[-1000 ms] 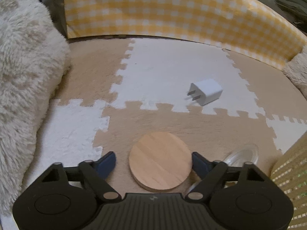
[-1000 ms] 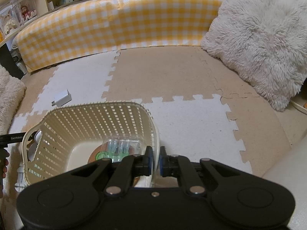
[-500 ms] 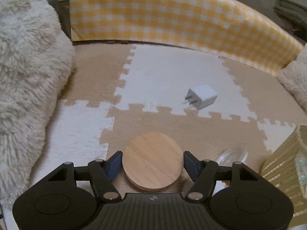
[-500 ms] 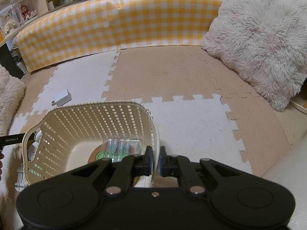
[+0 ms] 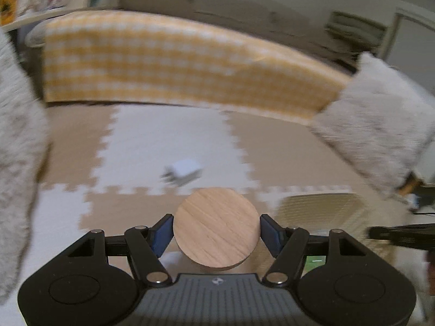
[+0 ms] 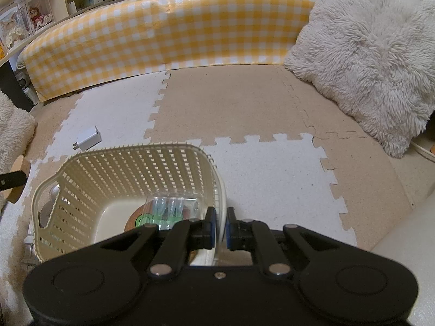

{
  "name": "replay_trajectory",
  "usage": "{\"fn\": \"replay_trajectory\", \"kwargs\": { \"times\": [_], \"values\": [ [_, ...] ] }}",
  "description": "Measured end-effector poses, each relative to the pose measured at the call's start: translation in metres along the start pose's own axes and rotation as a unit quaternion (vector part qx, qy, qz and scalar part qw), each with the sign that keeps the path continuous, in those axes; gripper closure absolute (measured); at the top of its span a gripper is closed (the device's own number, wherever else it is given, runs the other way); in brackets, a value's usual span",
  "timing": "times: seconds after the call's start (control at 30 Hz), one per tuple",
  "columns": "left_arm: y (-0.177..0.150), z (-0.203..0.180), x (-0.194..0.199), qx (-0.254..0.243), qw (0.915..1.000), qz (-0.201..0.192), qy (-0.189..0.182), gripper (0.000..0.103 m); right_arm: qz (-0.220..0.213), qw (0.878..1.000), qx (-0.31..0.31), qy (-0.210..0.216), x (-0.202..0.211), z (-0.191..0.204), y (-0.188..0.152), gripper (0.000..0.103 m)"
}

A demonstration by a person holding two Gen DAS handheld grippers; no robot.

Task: Organize rigid objects
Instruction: 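Grasp the round wooden lid with the left tool and lift, then carry the wooden lid over the basket and release it inside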

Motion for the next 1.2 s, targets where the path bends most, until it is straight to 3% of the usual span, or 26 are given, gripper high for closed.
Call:
{"fn": "replay_trajectory", "kwargs": {
  "times": [0.3,0.5,0.77,1.2],
  "values": [
    [0.011,-0.083,-0.003,0.005,0.9954,0.003,-0.095,0.035,-0.005,1.000,-0.006,0.008,0.006,-0.002,0.000,0.096],
    [0.011,-0.121,-0.025,0.009,0.9920,0.032,-0.122,0.035,-0.012,1.000,-0.018,0.021,0.015,-0.006,0.002,0.096],
    [0.006,-0.137,-0.069,0.055,0.9841,0.102,-0.135,0.035,-0.010,0.999,-0.019,0.026,0.017,-0.007,0.004,0.098],
    [-0.003,-0.146,-0.119,0.086,0.9793,0.153,-0.102,0.035,-0.009,0.999,-0.019,0.028,0.016,-0.007,0.004,0.098]
  ]
}}
Point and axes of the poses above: each gripper's, at about its wrist camera, not at the fingertips, and x roughly against the way its jaws point, z to its left, y to its top, the point moved 7 cm from there along -x, roughly the way its jaws point, and after that the axes turned 8 degrees about -x, right-handed, at the moved point
